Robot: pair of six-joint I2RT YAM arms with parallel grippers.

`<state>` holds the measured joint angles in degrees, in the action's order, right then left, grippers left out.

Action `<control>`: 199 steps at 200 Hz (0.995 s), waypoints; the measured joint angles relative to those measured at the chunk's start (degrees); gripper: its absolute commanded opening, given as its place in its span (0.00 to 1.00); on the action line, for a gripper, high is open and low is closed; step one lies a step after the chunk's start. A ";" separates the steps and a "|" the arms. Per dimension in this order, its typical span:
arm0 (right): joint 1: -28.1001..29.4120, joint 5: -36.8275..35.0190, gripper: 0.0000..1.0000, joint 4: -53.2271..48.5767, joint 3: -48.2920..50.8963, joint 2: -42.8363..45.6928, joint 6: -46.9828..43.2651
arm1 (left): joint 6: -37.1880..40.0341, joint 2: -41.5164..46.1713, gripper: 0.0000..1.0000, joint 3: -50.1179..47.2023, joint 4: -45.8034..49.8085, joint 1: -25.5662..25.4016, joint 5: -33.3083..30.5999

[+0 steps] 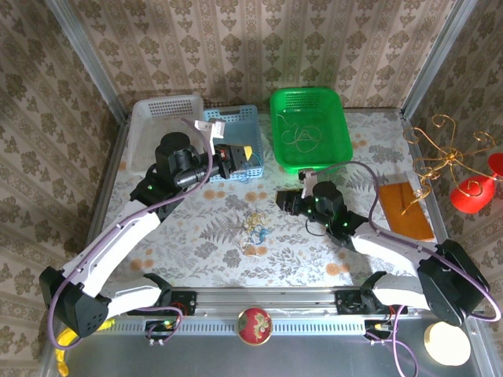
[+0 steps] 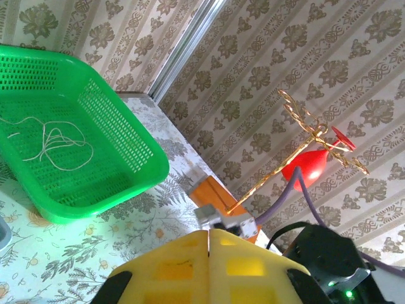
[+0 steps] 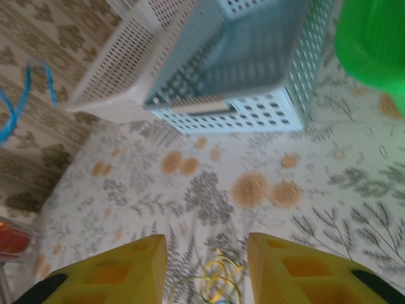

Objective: Untangle the cables

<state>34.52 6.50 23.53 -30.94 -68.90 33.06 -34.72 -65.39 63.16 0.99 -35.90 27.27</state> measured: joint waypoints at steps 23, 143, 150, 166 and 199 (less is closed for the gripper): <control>-0.74 2.08 0.48 -0.17 -1.75 0.83 0.35 | 0.00 0.00 0.00 0.00 -0.13 0.04 0.22; -1.16 10.54 0.54 0.76 -3.85 -3.72 1.77 | -0.09 0.02 0.00 -0.02 -1.84 0.04 1.09; -1.16 11.04 0.55 1.14 -3.85 -4.13 1.77 | -0.11 0.04 0.00 -0.02 -1.90 0.04 1.09; -1.16 12.41 0.56 2.34 -3.85 -4.98 1.86 | -0.35 0.22 0.00 -0.02 -1.97 0.04 1.09; -1.16 14.99 0.56 5.60 -3.82 -6.19 1.81 | -1.79 0.44 0.00 -0.04 -3.91 0.04 1.07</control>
<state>33.36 21.50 29.12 -34.76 -75.09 34.87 -36.51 -64.95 63.11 -2.92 -35.86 28.34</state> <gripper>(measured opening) 0.561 0.049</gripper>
